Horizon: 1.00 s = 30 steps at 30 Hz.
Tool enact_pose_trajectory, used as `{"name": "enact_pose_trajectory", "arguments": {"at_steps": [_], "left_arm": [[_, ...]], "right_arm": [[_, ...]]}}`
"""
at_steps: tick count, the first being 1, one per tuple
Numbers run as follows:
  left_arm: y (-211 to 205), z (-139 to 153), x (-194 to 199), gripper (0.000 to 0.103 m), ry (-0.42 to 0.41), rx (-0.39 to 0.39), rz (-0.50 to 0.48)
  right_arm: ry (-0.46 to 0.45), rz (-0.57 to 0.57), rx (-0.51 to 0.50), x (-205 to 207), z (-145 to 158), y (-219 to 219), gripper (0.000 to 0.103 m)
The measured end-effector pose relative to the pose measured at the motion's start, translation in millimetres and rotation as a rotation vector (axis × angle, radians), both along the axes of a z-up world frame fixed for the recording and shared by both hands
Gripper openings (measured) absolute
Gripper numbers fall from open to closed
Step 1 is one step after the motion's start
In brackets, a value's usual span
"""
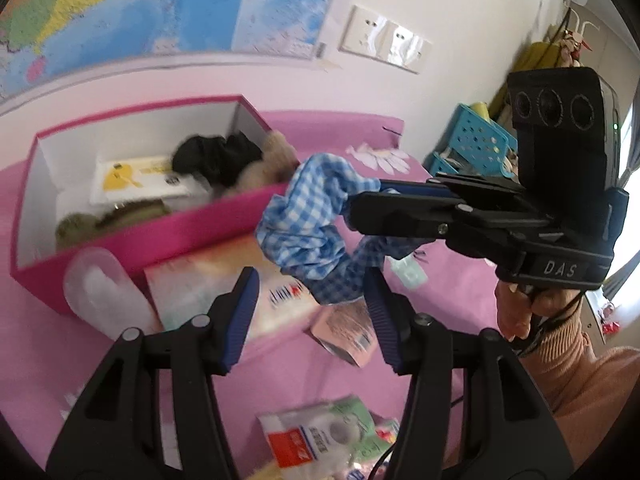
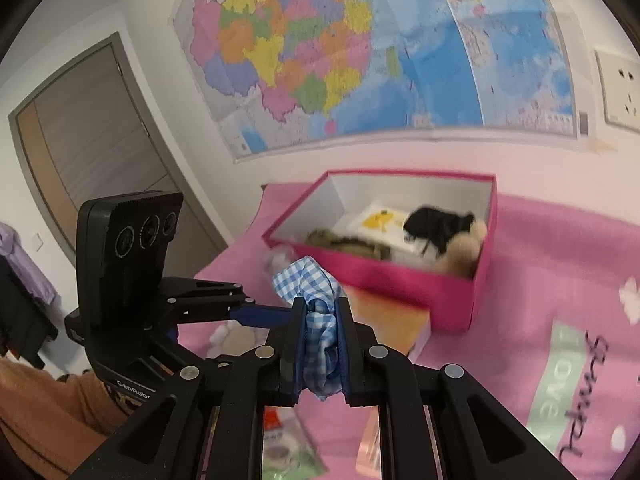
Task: Organize soft objects
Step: 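Carry the gingham cloth into the pink box and open the right tool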
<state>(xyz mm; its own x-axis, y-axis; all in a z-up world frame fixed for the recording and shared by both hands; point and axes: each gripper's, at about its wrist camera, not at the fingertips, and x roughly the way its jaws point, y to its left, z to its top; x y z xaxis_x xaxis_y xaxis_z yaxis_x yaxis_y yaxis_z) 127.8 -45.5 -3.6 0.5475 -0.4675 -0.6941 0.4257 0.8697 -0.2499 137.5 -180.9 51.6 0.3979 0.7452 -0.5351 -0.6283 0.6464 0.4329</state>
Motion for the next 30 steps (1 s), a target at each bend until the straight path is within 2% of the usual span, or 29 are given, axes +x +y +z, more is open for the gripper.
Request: {"name": "enact_pose_trajectory", "arguments": {"at_steps": [5, 11, 18, 26, 30], "left_arm": [[0, 7, 28, 0.055, -0.003, 0.019, 0.031], [4, 11, 58, 0.051, 0.016, 0.03, 0.065], [7, 7, 81, 0.046, 0.036, 0.054, 0.104], [10, -2, 101, 0.046, 0.053, 0.102, 0.168], [16, -8, 109, 0.046, 0.086, 0.101, 0.199]], "right_arm": [[-0.03, -0.018, -0.012, 26, 9, 11, 0.013], [-0.025, -0.032, -0.009, 58, 9, 22, 0.013], [-0.002, -0.054, -0.025, 86, -1, 32, 0.013], [0.047, -0.085, -0.022, 117, -14, 38, 0.015], [0.081, -0.093, -0.04, 129, -27, 44, 0.017]]}}
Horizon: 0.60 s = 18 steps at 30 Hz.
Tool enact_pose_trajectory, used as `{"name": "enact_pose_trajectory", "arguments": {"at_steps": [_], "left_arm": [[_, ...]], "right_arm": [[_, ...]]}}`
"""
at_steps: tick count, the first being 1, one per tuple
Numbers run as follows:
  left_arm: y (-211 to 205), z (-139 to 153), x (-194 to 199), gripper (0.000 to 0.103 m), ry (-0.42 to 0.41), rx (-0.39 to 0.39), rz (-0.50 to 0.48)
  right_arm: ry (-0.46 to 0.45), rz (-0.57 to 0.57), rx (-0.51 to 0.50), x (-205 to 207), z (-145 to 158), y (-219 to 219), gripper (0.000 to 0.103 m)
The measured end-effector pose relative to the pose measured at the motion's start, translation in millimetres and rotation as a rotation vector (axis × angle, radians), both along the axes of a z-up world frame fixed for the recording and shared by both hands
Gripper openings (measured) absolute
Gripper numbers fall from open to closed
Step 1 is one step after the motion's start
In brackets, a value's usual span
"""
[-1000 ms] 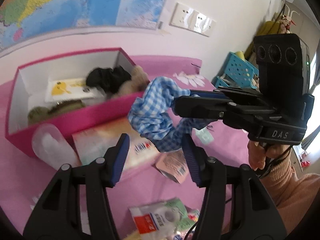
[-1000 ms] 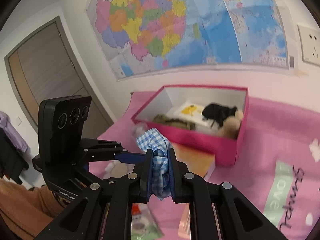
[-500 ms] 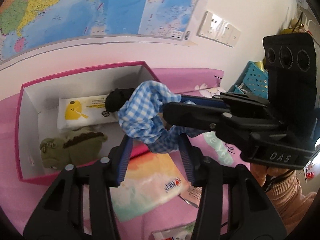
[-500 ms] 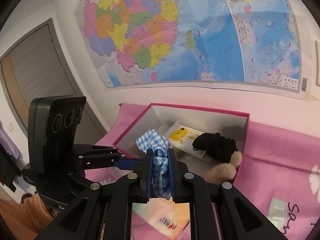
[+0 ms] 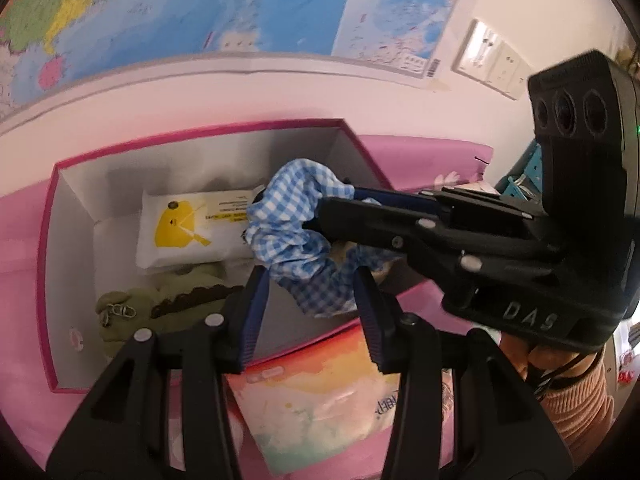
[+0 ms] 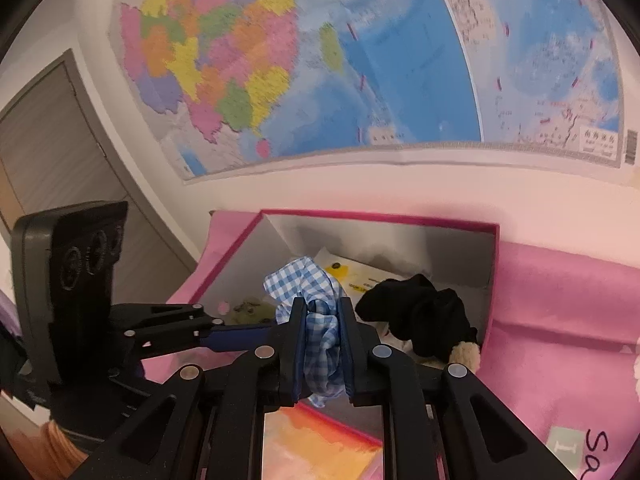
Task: Organize soft objects
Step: 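Carry the gingham cloth into the pink box and open the right tool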
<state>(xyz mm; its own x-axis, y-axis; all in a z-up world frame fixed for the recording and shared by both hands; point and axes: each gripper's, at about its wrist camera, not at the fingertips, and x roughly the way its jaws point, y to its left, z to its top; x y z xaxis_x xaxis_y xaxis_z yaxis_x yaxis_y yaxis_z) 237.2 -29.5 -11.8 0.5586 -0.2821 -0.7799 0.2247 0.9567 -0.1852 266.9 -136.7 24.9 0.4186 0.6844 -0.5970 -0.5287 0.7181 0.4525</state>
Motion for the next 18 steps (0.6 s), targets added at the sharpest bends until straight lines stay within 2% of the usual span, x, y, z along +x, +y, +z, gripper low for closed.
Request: {"name": "enact_pose_trajectory", "arguments": {"at_steps": [1, 3, 8, 18], "left_arm": [[1, -1, 1, 0.046, 0.003, -0.001, 0.005], [3, -3, 0, 0.047, 0.001, 0.019, 0.018], [9, 0, -8, 0.048, -0.02, 0.014, 0.03], [29, 25, -62, 0.048, -0.123, -0.034, -0.009]], "right_arm": [[0.001, -0.009, -0.014, 1, -3, 1, 0.021], [0.003, -0.026, -0.044, 4, -8, 4, 0.038], [-0.011, -0.063, -0.088, -2, -11, -2, 0.04], [-0.025, -0.025, 0.005, -39, 10, -28, 0.049]]}}
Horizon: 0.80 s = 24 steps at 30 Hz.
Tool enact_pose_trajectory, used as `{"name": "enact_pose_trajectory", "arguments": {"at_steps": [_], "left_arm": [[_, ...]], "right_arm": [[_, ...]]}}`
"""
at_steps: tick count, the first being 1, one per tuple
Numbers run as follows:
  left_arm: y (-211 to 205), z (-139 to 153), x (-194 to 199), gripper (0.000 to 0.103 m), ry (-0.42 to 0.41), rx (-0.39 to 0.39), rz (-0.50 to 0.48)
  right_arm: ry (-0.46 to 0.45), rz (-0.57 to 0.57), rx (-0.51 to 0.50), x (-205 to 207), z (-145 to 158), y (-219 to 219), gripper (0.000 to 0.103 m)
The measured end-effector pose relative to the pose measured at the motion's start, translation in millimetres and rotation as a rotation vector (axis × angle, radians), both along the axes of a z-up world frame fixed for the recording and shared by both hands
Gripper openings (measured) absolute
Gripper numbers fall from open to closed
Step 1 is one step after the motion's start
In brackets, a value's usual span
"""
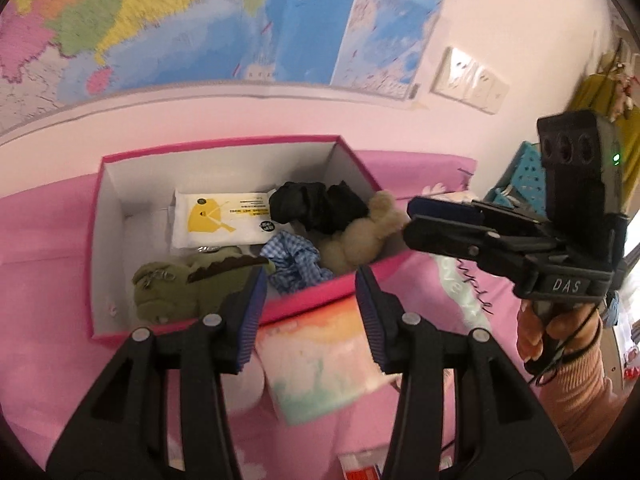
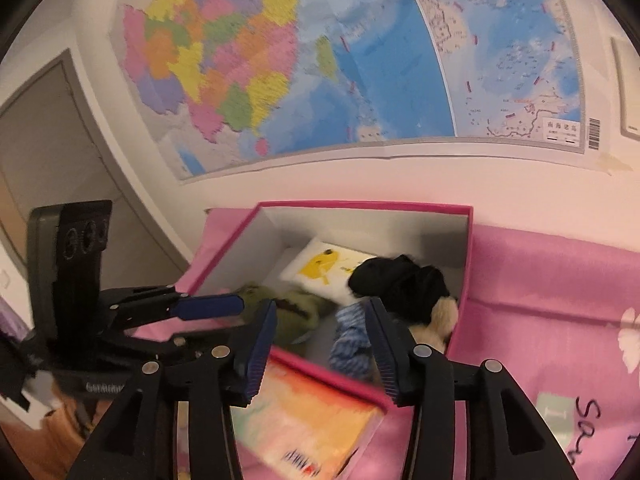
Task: Organize soft objects
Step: 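Carry the gingham cloth into the pink box and open the right tool, then grasp the green-and-white packet with the right tool and lift it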
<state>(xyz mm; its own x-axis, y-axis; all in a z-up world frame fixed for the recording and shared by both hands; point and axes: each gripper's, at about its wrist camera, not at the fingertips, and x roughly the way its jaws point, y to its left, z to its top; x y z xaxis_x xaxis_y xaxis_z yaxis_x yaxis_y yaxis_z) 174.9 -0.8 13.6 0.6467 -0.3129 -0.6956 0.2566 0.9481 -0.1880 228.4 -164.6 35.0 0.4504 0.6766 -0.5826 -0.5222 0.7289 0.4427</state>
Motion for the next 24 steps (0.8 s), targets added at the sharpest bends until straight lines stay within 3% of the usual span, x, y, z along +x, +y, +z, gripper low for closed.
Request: {"name": "enact_pose_trajectory", "arguments": {"at_steps": [6, 11, 15, 19, 24], "left_arm": [[10, 8, -47, 0.055, -0.055, -0.005, -0.032], [11, -8, -74, 0.055, -0.023, -0.015, -0.049], [9, -35, -90, 0.055, 0.056, -0.013, -0.078], [1, -64, -98, 0.055, 0.148, 0.017, -0.106], [-1, -87, -107, 0.055, 0.235, -0.027, -0.135]], "right_arm": [[-0.014, 0.075, 0.041, -46, 11, -10, 0.053], [0.011, 0.162, 0.041, -89, 5, -11, 0.055], [0.082, 0.199, 0.016, -115, -16, -9, 0.059], [0.215, 0.217, 0.038, -132, -47, -13, 0.059], [0.374, 0.21, 0.063, -145, -82, -17, 0.059]]}}
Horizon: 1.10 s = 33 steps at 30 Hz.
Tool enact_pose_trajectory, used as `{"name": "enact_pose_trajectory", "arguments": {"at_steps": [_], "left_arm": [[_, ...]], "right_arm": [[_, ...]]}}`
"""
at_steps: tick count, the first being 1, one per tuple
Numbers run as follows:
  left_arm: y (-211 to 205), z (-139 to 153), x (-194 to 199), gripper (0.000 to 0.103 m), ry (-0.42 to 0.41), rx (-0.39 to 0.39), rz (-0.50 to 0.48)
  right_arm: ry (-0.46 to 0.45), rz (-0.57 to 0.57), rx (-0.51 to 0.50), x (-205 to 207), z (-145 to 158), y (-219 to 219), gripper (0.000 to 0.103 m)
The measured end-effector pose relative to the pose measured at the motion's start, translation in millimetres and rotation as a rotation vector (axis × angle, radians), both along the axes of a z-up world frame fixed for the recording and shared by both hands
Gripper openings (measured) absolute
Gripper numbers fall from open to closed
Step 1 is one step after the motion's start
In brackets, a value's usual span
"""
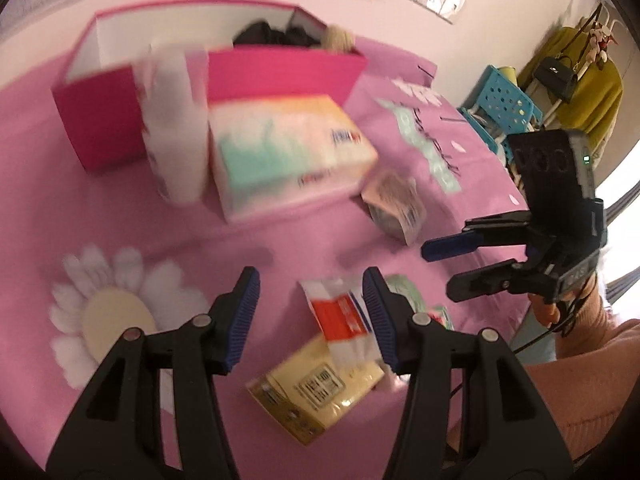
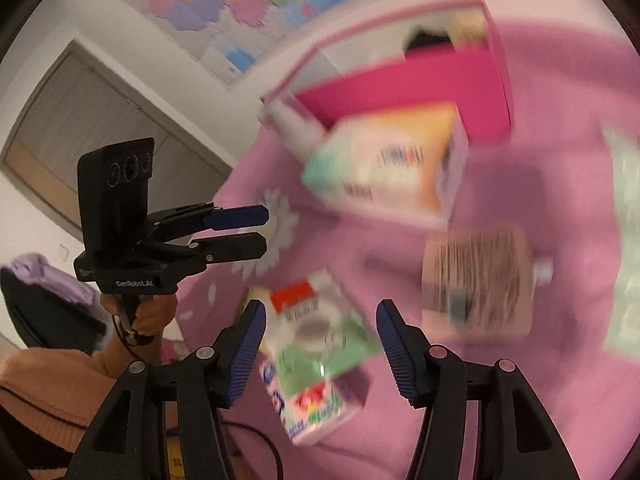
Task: Organize soft objects
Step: 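Grasp the green-and-white packet with the right tool and lift it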
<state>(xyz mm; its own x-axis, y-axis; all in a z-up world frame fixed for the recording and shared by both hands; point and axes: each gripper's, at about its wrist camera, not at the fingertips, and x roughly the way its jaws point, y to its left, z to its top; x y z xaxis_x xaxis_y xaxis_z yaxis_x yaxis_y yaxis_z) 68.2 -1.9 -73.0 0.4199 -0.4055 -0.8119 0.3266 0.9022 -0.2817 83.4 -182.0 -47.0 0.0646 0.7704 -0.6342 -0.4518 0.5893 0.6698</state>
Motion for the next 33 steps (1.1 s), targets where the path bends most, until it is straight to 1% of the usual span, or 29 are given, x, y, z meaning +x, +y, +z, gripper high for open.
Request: {"name": "enact_pose_trajectory", "arguments": {"at_steps": [2, 4, 7, 10, 14, 17, 19, 21, 24, 26, 27, 30, 33], "left_arm": [[-1, -5, -3, 0.055, 0.019, -0.007, -0.006], [0, -10, -3, 0.055, 0.045, -0.034, -0.018], [-3, -19, -4, 0.056, 0.083, -0.056, -0.046], [-8, -26, -5, 0.056, 0.108, -0.048, -0.065], [-8, -31, -6, 0.056, 0.145, -0.088, -0.092], [-8, -33, -5, 0.056, 0.156, -0.094, -0.107], [-10, -35, -6, 0.056, 0.17, -0.106, -0.126], [-12, -37, -6, 0.056, 0.177, -0.104, -0.124], [-13, -37, -4, 0.056, 0.178, -0.114, -0.12], [-14, -36, -4, 0.056, 0.167, -0.108, -0.119], [-15, -35, -4, 0.054, 0.163, -0.107, -0.119], [-19, -33, -6, 0.053, 0.143, -0.078, -0.115], [-20, -30, -7, 0.053, 0.133, -0.08, -0.117]], "right_arm": [[0.062, -0.009, 0.005, -5, -13, -3, 0.059], [0.117, -0.013, 0.015, -8, -22, -5, 0.059], [0.181, -0.017, 0.037, -12, -34, -5, 0.059], [0.208, -0.018, 0.063, -14, -40, -2, 0.059], [0.22, -0.045, 0.106, -12, -43, 1, 0.059], [0.212, -0.056, 0.123, -11, -43, 3, 0.058], [0.197, -0.057, 0.12, -11, -42, 4, 0.054], [0.185, -0.056, 0.106, -12, -42, 5, 0.043], [0.171, -0.067, 0.094, -10, -46, 10, 0.034], [0.159, -0.077, 0.087, -9, -46, 12, 0.033], [0.153, -0.076, 0.083, -9, -46, 12, 0.033], [0.103, -0.073, 0.052, -11, -41, 14, 0.032], [0.057, -0.07, 0.024, -12, -35, 15, 0.031]]}}
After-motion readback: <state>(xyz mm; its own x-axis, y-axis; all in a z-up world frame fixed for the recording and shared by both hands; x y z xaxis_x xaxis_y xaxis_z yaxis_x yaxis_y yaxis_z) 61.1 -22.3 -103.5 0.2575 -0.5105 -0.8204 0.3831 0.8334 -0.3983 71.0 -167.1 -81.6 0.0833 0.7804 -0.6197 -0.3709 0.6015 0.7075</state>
